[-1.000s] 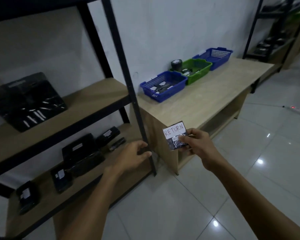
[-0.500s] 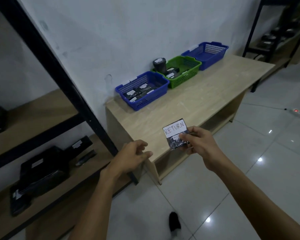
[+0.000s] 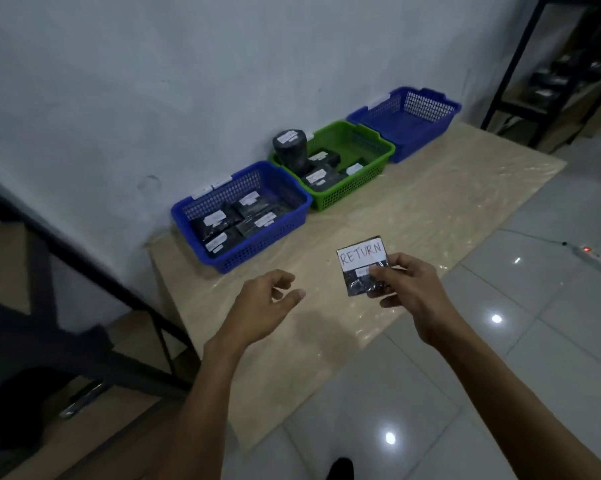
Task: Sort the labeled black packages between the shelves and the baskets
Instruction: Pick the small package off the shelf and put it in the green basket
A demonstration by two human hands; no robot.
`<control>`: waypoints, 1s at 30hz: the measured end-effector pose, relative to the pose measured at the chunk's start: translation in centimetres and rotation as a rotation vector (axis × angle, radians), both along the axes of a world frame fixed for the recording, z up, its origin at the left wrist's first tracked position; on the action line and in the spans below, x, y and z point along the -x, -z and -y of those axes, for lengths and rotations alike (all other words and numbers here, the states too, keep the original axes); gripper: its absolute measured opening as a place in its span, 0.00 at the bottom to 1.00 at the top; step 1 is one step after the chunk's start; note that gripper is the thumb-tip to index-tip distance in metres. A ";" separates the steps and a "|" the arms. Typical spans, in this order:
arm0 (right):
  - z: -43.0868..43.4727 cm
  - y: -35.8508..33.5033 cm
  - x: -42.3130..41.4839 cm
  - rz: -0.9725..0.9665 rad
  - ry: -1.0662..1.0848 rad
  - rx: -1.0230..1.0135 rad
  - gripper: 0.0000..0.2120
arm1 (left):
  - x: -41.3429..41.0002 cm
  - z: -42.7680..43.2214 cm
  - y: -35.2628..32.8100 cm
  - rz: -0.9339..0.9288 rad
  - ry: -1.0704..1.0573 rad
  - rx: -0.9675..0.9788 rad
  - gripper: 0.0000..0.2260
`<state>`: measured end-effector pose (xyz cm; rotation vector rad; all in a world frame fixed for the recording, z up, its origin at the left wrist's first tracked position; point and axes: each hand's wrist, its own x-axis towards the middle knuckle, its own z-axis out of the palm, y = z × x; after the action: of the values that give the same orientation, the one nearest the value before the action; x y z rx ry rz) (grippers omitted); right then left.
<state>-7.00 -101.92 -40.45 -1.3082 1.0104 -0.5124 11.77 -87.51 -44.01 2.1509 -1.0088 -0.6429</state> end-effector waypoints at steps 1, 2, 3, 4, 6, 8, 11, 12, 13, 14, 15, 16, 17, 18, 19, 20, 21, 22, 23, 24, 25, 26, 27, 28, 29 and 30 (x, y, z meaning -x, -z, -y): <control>1.7 0.1 -0.6 0.000 -0.010 -0.001 0.05 | -0.4 1.6 0.1 -0.009 -0.007 -0.004 0.14; 3.3 0.2 -1.2 0.000 -0.019 -0.001 0.05 | -0.8 3.1 0.2 -0.012 -0.010 -0.012 0.15; 5.0 0.5 -1.7 0.002 -0.023 -0.004 0.04 | -1.2 4.7 0.5 -0.008 -0.012 -0.018 0.15; 6.8 0.9 -2.3 0.004 -0.025 -0.010 0.04 | -1.6 6.3 0.8 0.000 -0.020 -0.025 0.16; 10.4 1.6 -3.3 0.009 -0.047 -0.025 0.04 | -2.1 9.5 1.2 0.014 -0.050 -0.039 0.17; 14.4 2.2 -4.1 0.007 -0.083 -0.026 0.04 | -2.4 12.9 1.7 0.024 -0.076 -0.047 0.17; 19.7 3.0 -4.9 -0.021 -0.136 -0.040 0.02 | -2.1 17.6 2.2 0.005 -0.125 -0.071 0.17; 21.7 3.3 -5.2 -0.016 -0.160 -0.048 0.02 | -2.1 19.2 2.3 -0.005 -0.147 -0.080 0.17; 23.6 3.5 -5.6 -0.015 -0.193 -0.052 0.02 | -2.1 20.9 2.4 -0.010 -0.164 -0.097 0.17; 25.5 3.6 -6.1 -0.020 -0.223 -0.051 0.02 | -2.1 22.5 2.5 -0.011 -0.176 -0.110 0.17; 27.3 3.9 -6.7 -0.035 -0.241 -0.052 0.02 | -2.2 24.0 2.7 -0.008 -0.181 -0.122 0.17; 28.9 4.1 -7.2 -0.053 -0.247 -0.055 0.02 | -2.3 25.3 2.9 0.002 -0.172 -0.136 0.18; 30.3 4.3 -7.7 -0.063 -0.251 -0.061 0.03 | -2.4 26.6 3.0 0.006 -0.167 -0.145 0.18; 31.7 4.6 -8.3 -0.066 -0.260 -0.070 0.03 | -2.5 27.8 3.0 0.004 -0.172 -0.148 0.18; 33.0 4.9 -8.9 -0.068 -0.272 -0.079 0.03 | -2.8 28.9 3.2 -0.005 -0.184 -0.150 0.18; 34.3 5.2 -9.6 -0.071 -0.287 -0.089 0.03 | -3.2 30.1 3.4 -0.018 -0.197 -0.157 0.18; 35.5 5.4 -10.2 -0.073 -0.306 -0.094 0.03 | -3.8 31.2 3.6 -0.027 -0.208 -0.164 0.19; 36.7 5.7 -10.9 -0.079 -0.320 -0.095 0.03 | -4.3 32.3 3.8 -0.024 -0.211 -0.169 0.19; 37.8 6.0 -11.5 -0.085 -0.322 -0.092 0.03 | -5.0 33.4 4.1 -0.012 -0.206 -0.171 0.19; 38.9 6.2 -12.1 -0.087 -0.313 -0.092 0.02 | -5.7 34.5 4.2 0.001 -0.199 -0.178 0.19; 40.0 6.3 -12.6 -0.085 -0.303 -0.097 0.02 | -6.4 35.4 4.4 0.006 -0.197 -0.186 0.19; 41.0 6.3 -13.2 -0.081 -0.300 -0.102 0.02 | -6.9 36.3 4.5 0.008 -0.199 -0.191 0.19; 42.1 6.4 -13.8 -0.078 -0.305 -0.108 0.03 | -7.4 37.3 4.6 0.009 -0.204 -0.200 0.20; 43.2 6.5 -14.3 -0.082 -0.314 -0.113 0.04 | -7.9 38.2 4.7 0.010 -0.200 -0.213 0.20; 44.2 6.7 -14.8 -0.090 -0.319 -0.113 0.05 | -8.3 39.1 4.9 0.012 -0.197 -0.229 0.21; 45.2 6.9 -15.4 -0.097 -0.320 -0.111 0.05 | -8.7 39.9 5.1 0.018 -0.197 -0.245 0.21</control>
<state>8.38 -147.14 -47.31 -1.3723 0.8729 -0.1487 20.47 -127.44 -49.07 2.4359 -0.7448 -0.6815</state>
